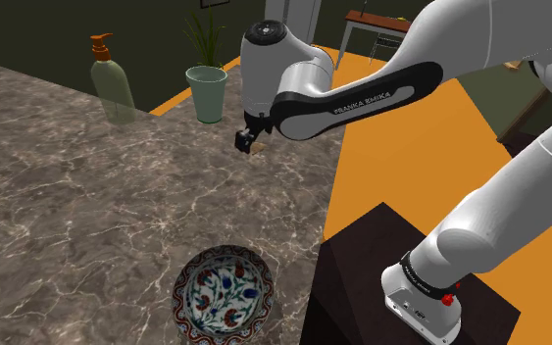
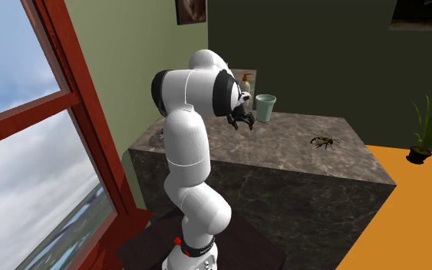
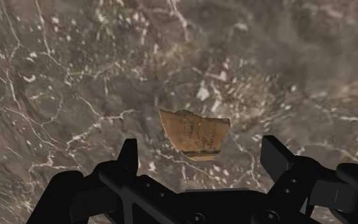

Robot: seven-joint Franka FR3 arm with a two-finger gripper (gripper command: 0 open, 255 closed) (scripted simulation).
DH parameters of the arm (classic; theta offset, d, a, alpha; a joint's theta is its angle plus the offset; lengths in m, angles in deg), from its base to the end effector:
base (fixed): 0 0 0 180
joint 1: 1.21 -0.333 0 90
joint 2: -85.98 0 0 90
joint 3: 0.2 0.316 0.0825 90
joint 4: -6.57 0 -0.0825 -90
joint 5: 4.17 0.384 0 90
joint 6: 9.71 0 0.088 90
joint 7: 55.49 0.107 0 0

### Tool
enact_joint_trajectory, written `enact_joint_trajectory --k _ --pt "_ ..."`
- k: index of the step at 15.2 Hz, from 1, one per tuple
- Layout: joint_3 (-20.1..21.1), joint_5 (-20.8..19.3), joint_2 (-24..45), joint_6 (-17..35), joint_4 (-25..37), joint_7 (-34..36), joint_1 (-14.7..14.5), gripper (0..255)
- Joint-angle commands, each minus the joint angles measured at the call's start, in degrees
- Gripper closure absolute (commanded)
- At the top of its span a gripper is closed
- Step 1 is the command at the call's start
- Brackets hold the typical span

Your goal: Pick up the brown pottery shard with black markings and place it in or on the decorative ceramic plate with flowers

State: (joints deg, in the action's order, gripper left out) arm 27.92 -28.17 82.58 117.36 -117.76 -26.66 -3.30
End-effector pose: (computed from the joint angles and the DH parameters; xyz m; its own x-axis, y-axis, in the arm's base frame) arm 0.4691 0.2605 0.4287 0.9316 0.2875 0.2224 0.2142 -0.9286 0.3032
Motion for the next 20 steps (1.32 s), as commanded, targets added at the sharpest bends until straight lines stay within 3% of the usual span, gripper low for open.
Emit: enact_joint_trajectory --k 1,7,8,17,18,20 --pt "0.0 -0.4 0.3 0.5 -0.2 0.3 0.1 0" --pt "0.0 -0.4 0.3 0.5 -0.2 0.3 0.1 0" --pt "0.0 -0.4 0.3 0.5 -0.2 0.3 0.1 255" --pt "0.0 -0.4 0.3 0.5 -0.2 0.3 0.1 255" --pt "0.0 -0.4 0.3 0.5 -0.2 0.3 0.1 0" --pt "-3.3 15.0 8.9 -11.1 14.0 -22.0 1.3 0"
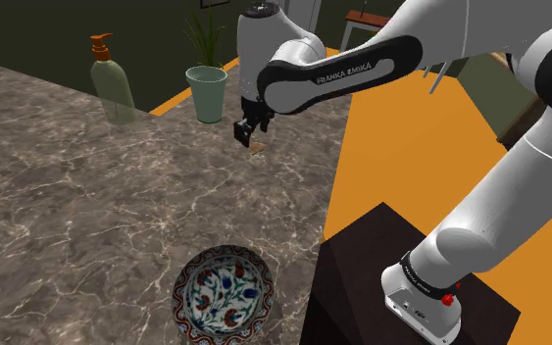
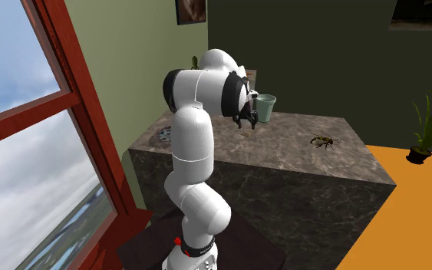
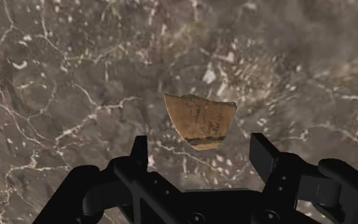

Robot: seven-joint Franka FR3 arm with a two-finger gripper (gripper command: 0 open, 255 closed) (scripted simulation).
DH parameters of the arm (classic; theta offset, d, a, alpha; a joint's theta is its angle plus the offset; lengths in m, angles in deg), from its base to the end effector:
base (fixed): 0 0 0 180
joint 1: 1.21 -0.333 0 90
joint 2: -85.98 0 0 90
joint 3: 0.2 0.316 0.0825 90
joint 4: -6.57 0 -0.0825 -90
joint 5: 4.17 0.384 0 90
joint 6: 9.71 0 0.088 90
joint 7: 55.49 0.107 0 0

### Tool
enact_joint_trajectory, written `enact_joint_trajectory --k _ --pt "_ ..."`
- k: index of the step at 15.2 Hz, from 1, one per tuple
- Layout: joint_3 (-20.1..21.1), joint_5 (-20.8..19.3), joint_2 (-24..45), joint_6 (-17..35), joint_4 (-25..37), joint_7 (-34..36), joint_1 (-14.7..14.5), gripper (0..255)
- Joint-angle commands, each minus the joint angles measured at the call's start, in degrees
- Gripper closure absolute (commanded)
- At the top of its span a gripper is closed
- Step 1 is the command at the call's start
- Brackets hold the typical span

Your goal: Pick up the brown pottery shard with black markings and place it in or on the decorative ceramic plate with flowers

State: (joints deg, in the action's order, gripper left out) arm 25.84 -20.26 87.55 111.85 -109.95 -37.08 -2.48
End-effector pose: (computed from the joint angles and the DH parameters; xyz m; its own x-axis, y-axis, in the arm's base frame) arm 0.5071 0.2462 0.4401 0.9465 0.3003 0.1182 0.2724 -0.9398 0.2065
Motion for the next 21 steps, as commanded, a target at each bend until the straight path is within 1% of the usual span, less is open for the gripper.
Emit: enact_joint_trajectory --k 1,8,16,17,21 --pt "-0.8 7.8 4.8 -6.7 7.4 -12.7 1.1 0" --pt "-0.9 6.3 6.9 -1.4 4.0 -11.7 1.4 0" --pt "-0.9 6.3 6.9 -1.4 4.0 -11.7 1.4 0" --pt "-0.9 6.3 6.9 -1.4 4.0 -11.7 1.4 255" --pt "-0.7 6.0 7.5 -1.6 4.6 -11.2 1.1 255"
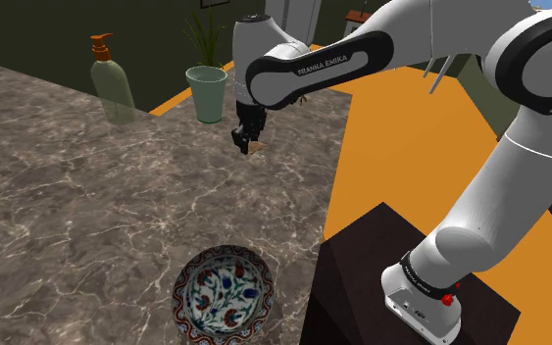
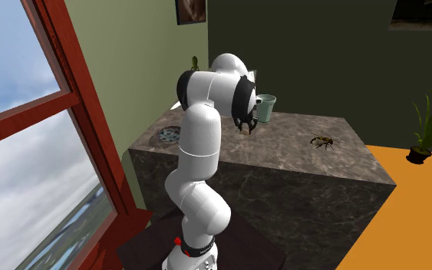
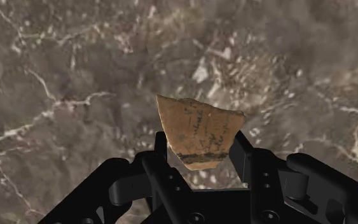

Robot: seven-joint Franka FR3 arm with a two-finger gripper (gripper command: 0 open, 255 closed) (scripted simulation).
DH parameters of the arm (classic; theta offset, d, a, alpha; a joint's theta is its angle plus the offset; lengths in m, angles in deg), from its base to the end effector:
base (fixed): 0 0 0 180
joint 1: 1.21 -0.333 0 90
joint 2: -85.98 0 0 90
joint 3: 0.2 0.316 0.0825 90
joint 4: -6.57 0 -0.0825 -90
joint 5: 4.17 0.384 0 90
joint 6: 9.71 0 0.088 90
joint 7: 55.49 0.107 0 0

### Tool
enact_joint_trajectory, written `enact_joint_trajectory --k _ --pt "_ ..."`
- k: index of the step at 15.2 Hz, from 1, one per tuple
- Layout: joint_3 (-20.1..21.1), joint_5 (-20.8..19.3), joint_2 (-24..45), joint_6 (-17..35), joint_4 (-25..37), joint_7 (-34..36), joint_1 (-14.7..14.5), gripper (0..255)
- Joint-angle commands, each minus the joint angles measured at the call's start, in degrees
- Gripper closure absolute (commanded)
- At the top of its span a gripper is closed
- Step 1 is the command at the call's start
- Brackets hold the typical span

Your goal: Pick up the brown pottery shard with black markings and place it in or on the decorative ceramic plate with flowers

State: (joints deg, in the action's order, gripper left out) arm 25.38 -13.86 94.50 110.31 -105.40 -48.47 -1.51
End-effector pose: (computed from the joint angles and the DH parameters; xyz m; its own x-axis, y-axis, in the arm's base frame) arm 0.5354 0.2423 0.4102 0.9172 0.3980 0.0155 0.3956 -0.9148 0.0816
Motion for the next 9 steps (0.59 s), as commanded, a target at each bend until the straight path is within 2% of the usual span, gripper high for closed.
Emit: enact_joint_trajectory --k 1,5,9 --pt "-0.3 -0.3 0.3 0.2 -0.3 0.1 0.2 255" --pt "-0.4 -0.1 -0.1 0.2 -0.6 -0.3 0.4 255" --pt "-0.2 0.7 -1.2 -2.6 1.2 -1.0 0.6 255"
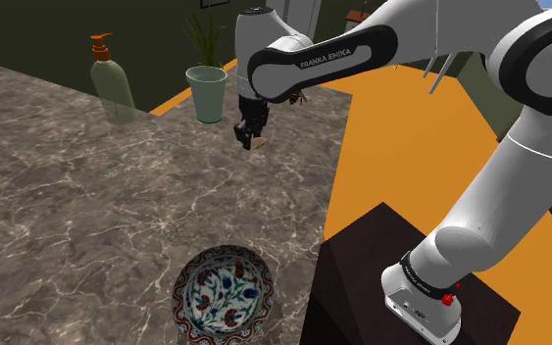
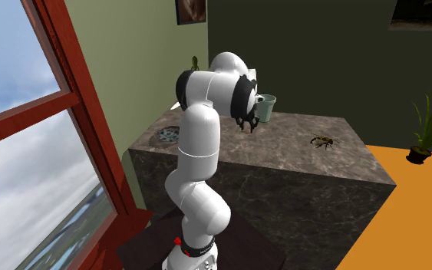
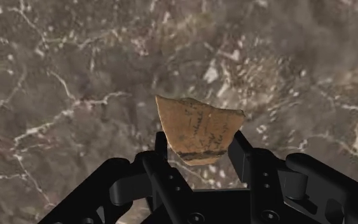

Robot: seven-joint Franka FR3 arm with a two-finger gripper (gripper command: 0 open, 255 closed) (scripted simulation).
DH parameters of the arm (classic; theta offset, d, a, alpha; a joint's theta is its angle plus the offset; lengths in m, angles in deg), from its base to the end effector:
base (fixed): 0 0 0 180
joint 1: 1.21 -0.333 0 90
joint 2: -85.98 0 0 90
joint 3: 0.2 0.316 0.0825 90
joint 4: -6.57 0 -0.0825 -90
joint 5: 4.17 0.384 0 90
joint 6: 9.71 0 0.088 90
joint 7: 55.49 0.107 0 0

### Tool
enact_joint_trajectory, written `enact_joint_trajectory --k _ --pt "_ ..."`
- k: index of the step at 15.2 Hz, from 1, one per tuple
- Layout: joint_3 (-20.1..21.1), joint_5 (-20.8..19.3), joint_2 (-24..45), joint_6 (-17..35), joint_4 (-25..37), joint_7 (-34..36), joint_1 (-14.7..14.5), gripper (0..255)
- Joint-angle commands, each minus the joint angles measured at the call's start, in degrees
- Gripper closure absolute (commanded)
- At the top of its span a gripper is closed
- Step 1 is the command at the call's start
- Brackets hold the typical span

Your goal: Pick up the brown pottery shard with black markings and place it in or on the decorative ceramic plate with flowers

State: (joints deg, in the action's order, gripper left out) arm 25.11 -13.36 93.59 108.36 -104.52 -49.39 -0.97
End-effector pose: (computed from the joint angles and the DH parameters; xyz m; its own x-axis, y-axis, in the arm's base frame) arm 0.5374 0.2342 0.4227 0.9197 0.3925 0.0096 0.3904 -0.9168 0.0844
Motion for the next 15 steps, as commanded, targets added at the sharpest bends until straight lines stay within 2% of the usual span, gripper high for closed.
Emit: enact_joint_trajectory --k 1,15 --pt "0.1 0.4 -0.6 -1.4 0.8 -0.3 0.0 255" --pt "0.2 2.0 -2.9 -10.8 8.2 -1.9 0.2 255"
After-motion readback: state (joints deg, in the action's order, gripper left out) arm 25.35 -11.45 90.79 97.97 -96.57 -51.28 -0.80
